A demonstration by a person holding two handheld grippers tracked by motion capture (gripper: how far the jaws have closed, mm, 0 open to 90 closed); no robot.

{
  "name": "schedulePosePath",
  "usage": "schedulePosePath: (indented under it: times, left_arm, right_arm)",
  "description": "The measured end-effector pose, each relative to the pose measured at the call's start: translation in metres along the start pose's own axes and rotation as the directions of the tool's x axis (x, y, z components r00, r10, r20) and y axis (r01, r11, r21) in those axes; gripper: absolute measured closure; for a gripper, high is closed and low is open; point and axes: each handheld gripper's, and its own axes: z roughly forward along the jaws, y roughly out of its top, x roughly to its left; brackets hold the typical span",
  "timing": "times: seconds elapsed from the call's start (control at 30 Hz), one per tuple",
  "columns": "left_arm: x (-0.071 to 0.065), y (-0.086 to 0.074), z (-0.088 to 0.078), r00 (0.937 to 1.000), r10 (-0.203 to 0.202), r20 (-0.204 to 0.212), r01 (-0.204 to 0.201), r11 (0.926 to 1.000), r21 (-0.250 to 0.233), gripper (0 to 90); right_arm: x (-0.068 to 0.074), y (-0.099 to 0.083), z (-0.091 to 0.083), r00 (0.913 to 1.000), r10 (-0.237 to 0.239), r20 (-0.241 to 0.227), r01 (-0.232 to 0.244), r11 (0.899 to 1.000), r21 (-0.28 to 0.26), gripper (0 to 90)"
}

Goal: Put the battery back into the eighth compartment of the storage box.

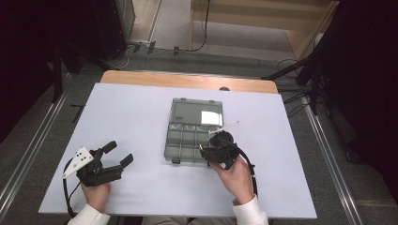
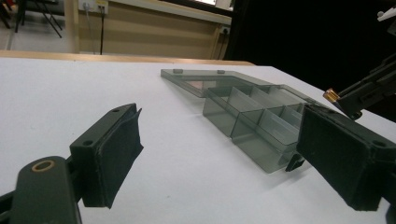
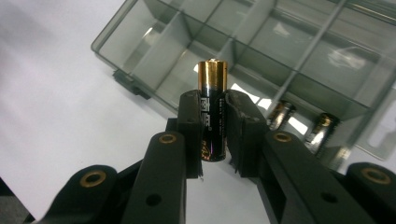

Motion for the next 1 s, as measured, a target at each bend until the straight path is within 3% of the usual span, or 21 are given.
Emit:
schedulePosePath:
  times: [0.3,0.53,0.87,1.0]
  left_arm:
    - [0.0,0.0,0.0,1.0,-0.001,0.0,0.001,1.0,0.0,13.2]
    - [0.0,0.0,0.001,1.0,0.002,0.002,-0.002,1.0,0.002,13.2]
    - [0.0,0.0,0.0,1.0,0.0,0.006,0.0,1.0,0.001,13.2]
    - [0.0,0.0,0.0,1.0,-0.002,0.005,0.002,1.0,-0.001,13.2]
  right_arm:
    - [-0.022,-0.008,-0.009,0.9962,0.087,0.003,-0.086,0.995,-0.044,77.8]
    - [-0.035,-0.014,-0.011,0.9869,0.161,0.007,-0.161,0.985,-0.055,77.8]
    - [-0.042,-0.014,-0.008,0.9806,0.196,0.009,-0.195,0.978,-0.074,77.8]
    - [-0.041,-0.013,-0.002,0.9808,0.194,0.019,-0.193,0.98,-0.045,76.9]
